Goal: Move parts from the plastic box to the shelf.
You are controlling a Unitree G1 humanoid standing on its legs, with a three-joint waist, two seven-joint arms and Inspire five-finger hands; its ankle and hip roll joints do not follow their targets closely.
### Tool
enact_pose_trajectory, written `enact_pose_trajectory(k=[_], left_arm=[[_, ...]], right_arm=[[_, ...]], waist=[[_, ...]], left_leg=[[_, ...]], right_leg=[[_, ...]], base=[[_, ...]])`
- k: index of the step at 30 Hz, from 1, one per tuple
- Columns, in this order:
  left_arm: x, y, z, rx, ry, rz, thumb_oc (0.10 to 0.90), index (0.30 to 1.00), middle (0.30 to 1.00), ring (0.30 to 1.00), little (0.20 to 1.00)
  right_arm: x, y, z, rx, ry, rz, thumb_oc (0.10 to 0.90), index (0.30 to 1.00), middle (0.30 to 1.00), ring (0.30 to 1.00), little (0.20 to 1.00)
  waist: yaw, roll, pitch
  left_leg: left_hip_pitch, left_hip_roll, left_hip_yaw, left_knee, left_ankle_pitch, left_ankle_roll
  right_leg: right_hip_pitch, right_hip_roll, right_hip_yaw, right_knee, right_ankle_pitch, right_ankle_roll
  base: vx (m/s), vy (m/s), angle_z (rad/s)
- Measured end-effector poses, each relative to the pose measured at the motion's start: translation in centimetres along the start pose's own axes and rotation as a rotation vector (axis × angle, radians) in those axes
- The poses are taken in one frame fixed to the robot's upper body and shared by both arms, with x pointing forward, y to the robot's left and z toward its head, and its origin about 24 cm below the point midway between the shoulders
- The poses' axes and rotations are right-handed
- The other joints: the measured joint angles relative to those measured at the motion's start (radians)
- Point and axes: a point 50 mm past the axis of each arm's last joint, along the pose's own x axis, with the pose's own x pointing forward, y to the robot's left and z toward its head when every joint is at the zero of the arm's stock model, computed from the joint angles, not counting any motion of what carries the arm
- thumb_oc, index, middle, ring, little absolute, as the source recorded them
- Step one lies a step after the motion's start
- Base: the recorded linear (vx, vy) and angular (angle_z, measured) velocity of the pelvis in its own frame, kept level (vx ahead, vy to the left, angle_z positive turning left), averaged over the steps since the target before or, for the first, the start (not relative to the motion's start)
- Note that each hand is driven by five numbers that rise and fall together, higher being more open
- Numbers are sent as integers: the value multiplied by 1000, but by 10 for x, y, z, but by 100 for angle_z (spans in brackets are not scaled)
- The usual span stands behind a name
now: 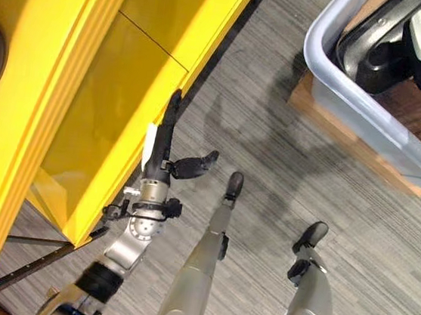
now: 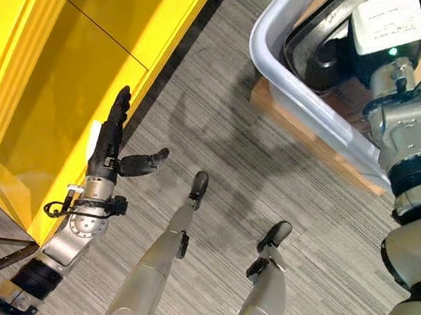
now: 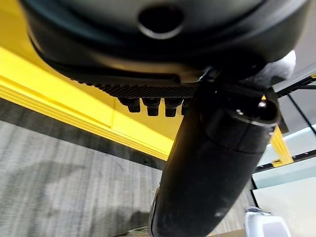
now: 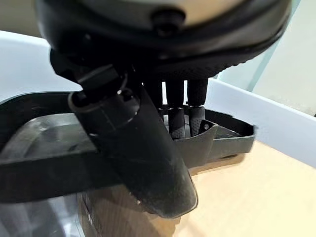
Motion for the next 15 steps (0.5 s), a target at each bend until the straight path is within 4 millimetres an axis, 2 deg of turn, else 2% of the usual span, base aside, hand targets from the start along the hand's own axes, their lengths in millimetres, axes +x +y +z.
enact_pose_trajectory(k=[6, 11, 14, 15], left_arm=[[-1, 0, -3, 8, 15, 1, 900, 1000, 1000, 1000, 1000], [-2, 2, -8, 8, 37, 6, 900, 1000, 1000, 1000, 1000], [-4, 2, -9, 9, 44, 6, 900, 1000, 1000, 1000, 1000], [-5, 4, -11, 16, 52, 9, 900, 1000, 1000, 1000, 1000]], right_arm=[[-5, 9, 4, 19, 8, 24, 400, 300, 300, 300, 300], [-17, 29, 11, 45, -19, 102, 400, 300, 300, 300, 300], [-26, 40, 18, 91, -34, 136, 400, 300, 300, 300, 300], [-30, 44, 24, 118, -58, 144, 400, 300, 300, 300, 300]], waist=[[2, -2, 1], [1, -4, 3], [-7, -10, 6], [-23, -18, 11]], left_leg=[[25, 1, 1, -1, 1, 2], [84, 5, 1, -12, 1, 2], [120, 12, 0, -17, 1, 3], [141, 17, -1, -18, 0, 3]], right_leg=[[26, 6, -2, -3, -1, 2], [88, 13, -6, -21, 0, 3], [133, 21, -14, -39, 6, 3], [159, 28, -19, -49, 9, 1]], base=[[-27, -1, 0], [-32, -6, 0], [-33, 0, -1], [-34, -24, -5]])
